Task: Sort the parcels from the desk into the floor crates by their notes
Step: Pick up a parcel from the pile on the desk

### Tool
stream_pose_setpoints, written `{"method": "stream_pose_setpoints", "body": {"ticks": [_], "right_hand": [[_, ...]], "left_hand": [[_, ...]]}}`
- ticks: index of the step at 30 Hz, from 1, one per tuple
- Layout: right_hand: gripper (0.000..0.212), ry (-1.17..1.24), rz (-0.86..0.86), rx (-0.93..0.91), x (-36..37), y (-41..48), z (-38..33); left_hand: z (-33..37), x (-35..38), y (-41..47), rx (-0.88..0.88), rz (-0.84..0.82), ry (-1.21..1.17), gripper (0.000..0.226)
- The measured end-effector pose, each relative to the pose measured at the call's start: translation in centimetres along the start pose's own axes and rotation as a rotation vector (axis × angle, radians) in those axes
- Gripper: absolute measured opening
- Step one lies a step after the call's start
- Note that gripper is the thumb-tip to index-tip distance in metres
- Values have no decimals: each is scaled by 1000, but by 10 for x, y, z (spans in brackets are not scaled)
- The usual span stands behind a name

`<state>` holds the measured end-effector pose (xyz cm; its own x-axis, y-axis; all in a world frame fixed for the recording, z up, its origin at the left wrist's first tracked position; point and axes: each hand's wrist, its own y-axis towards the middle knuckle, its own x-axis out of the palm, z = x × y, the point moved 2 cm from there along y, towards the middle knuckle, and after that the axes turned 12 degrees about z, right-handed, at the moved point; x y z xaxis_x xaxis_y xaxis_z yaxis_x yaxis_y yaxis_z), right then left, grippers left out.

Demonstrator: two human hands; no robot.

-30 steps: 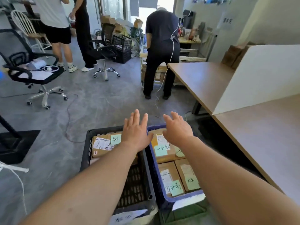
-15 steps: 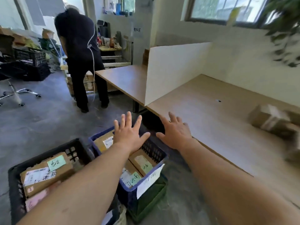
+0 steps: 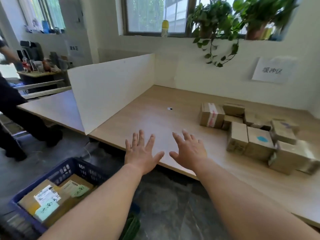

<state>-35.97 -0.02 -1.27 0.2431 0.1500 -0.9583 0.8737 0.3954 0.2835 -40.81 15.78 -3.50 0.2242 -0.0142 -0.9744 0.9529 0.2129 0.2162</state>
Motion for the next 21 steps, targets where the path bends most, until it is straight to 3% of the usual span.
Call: {"method": "stream_pose_setpoints", "body": {"ticks": [6, 13, 21], "right_hand": [[77, -40, 62, 140, -4, 0, 134], [77, -60, -15, 291, -5, -16, 280], [77, -64, -50, 390, 10, -29, 377]], "left_hand": [[139, 17, 46, 168, -7, -3, 77], [280, 52, 88, 302, -30, -28, 77], [385, 79, 108, 424, -85, -62, 77]]}}
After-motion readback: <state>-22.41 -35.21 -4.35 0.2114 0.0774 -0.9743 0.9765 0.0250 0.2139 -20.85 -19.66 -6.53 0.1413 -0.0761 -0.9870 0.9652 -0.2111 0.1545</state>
